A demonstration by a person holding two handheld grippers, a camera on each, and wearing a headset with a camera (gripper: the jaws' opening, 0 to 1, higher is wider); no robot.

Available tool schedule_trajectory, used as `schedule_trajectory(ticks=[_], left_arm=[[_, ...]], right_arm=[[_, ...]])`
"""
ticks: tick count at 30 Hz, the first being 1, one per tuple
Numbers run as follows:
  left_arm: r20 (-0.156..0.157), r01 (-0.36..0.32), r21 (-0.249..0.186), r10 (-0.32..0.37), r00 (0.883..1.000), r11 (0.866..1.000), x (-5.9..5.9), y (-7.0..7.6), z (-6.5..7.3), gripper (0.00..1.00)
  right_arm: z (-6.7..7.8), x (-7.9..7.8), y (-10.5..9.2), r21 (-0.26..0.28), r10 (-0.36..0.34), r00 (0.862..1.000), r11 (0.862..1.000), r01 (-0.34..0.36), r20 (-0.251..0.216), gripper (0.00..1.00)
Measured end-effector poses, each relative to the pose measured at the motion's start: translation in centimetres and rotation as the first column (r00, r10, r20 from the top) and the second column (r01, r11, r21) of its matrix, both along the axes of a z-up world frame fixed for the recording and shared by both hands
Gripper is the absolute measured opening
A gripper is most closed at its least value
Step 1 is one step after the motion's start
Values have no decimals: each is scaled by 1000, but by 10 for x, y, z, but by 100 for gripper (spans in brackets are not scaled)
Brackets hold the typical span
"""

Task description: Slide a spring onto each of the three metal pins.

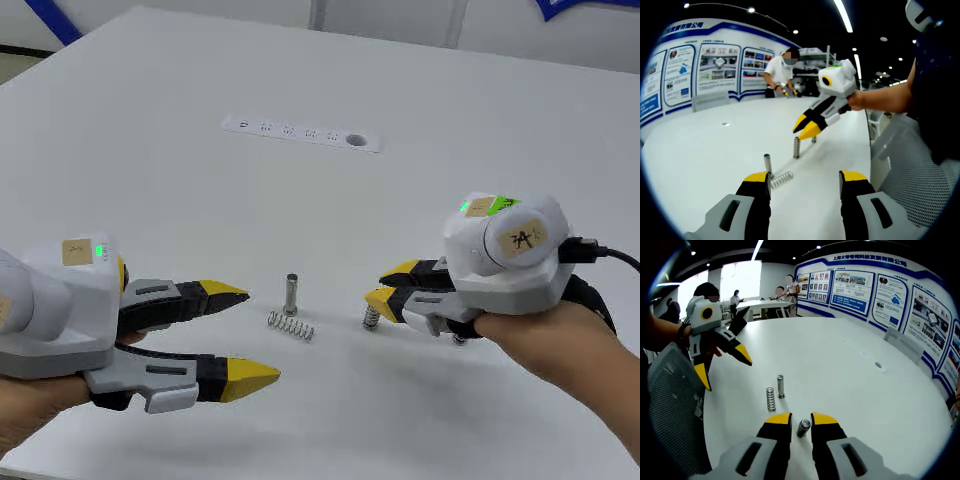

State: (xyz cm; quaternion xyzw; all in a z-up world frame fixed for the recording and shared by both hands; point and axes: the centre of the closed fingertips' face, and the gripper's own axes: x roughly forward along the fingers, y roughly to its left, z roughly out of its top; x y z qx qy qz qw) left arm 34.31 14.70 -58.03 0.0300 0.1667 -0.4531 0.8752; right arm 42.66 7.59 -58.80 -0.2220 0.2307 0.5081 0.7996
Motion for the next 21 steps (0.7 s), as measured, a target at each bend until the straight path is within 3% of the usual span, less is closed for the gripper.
schedule_trajectory(ticks=[6,12,21], left_arm=[[3,4,2,-4,1000,1000,0,-1,1,56],[5,1,6,-1,1000,1000,-2,2,2,56],[2,-3,7,3,1000,1000,-3,2,0,55]], right_arm=[[4,-14,21,11,57,998,998,-57,7,16],[-18,-29,39,-21,111,993,993,-112,-32,16],[-48,-33,52,-61,133,986,988,-140,-99,16]])
